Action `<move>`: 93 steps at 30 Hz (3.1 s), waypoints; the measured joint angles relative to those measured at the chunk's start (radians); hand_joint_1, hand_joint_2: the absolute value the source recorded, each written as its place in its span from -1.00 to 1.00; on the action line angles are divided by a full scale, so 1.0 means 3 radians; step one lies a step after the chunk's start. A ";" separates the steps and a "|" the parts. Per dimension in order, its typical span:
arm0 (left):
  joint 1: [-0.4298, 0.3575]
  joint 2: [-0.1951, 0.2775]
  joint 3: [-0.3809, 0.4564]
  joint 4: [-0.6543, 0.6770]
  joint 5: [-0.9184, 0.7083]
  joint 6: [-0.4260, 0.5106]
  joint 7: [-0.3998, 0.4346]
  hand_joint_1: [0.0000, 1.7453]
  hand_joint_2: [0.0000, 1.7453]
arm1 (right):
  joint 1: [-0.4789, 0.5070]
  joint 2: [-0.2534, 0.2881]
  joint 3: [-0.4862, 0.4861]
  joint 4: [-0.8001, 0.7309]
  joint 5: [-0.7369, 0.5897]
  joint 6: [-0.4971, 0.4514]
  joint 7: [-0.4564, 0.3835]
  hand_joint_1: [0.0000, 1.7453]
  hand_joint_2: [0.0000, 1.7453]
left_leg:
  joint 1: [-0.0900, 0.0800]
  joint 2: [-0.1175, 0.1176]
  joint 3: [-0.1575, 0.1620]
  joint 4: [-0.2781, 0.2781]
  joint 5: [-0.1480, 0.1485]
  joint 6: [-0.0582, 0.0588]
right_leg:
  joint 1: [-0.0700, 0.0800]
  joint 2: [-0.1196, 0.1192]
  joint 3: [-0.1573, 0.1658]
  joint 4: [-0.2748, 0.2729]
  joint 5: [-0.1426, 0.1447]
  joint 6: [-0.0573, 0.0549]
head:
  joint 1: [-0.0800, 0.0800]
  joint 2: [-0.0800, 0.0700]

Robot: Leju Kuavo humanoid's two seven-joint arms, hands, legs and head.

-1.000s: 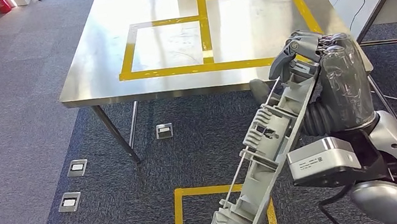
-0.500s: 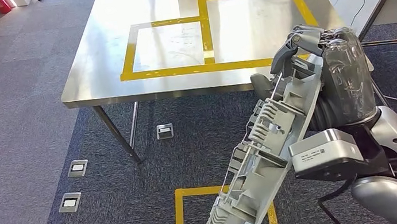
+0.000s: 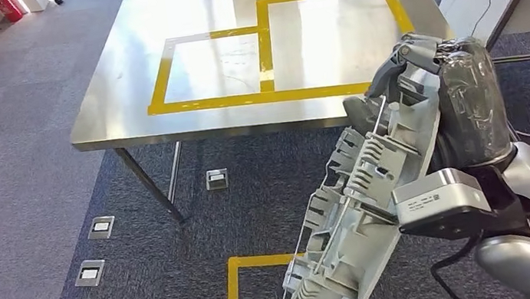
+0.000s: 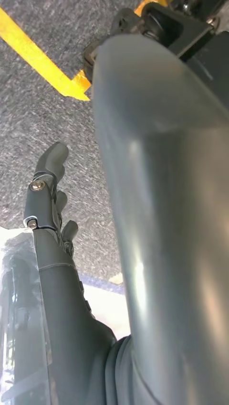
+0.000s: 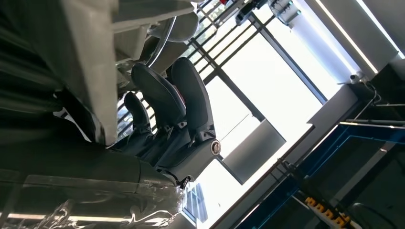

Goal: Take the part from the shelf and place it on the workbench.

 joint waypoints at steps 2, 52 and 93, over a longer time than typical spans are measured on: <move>-0.0006 0.0000 0.0000 0.0000 -0.0001 0.0001 -0.0001 -1.00 1.00 | -0.0012 0.0001 -0.0002 0.0002 0.0000 0.0001 -0.0002 1.00 1.00 | 0.0000 0.0020 -0.0061 0.0158 -0.0084 -0.0003 | 0.0010 -0.0009 0.0033 0.0005 -0.0029 -0.0051 | -0.0043 0.0000; 0.0007 -0.0020 0.0000 0.0001 -0.0052 0.0001 -0.0001 -1.00 1.00 | -0.0118 -0.0043 -0.0040 0.0046 -0.0043 -0.0005 0.0021 1.00 1.00 | -0.0156 0.0027 -0.0298 0.0110 0.0141 0.0313 | 0.0111 -0.0032 -0.0258 0.0824 -0.0513 0.0025 | -0.0003 0.0000; -0.0005 -0.0100 0.0000 0.0002 -0.0105 -0.0010 -0.0001 -1.00 1.00 | -0.0447 -0.0135 -0.0051 0.0141 -0.0178 0.0108 0.0246 1.00 1.00 | -0.0168 0.0015 -0.0220 0.0154 0.0003 0.0183 | 0.0147 -0.0028 0.0073 -0.0113 -0.0007 -0.0100 | 0.0004 0.0000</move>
